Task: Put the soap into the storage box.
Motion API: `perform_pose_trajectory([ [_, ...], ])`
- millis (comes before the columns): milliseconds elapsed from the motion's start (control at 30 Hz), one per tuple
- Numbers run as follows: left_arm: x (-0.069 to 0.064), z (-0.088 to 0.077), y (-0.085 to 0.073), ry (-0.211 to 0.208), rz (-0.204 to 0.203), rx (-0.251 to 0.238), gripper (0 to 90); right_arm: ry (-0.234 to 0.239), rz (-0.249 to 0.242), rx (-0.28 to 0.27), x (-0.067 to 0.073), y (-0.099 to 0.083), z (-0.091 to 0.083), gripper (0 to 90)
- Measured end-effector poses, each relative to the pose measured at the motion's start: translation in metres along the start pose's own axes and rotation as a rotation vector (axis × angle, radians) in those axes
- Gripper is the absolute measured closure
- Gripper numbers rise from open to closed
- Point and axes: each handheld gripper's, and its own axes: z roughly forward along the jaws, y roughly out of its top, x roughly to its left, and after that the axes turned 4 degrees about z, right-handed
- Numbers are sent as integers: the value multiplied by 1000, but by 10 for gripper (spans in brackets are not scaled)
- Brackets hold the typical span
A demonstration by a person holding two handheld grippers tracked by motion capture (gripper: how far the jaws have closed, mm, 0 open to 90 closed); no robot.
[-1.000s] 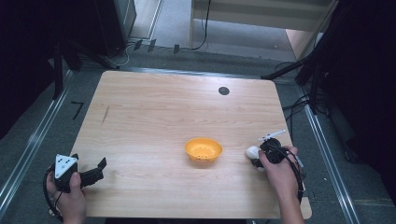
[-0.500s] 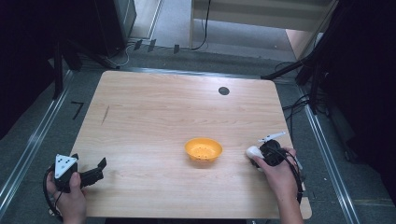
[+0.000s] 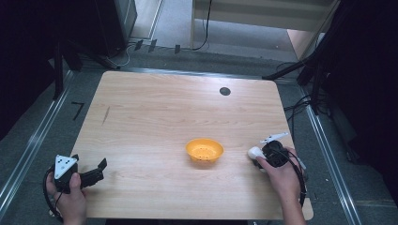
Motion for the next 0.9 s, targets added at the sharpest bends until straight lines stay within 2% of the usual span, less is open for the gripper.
perform_pose_trajectory([
  [133, 0, 0, 0, 0, 2, 1, 0, 16, -4, -26, -3, -2, -4, 505],
  [367, -1, 0, 0, 2, 5, 4, 0, 21, -62, -49, 0, 4, -16, 505],
  [667, 0, 0, 0, 0, 2, 0, 0, 54, -150, -61, 10, 15, -21, 505],
  [767, 0, 0, 0, 1, 2, 1, 0, 55, -187, -53, 16, 20, -22, 505],
  [900, 0, 0, 0, 0, 1, 1, 0, 54, -212, -48, 21, 25, -23, 505],
])
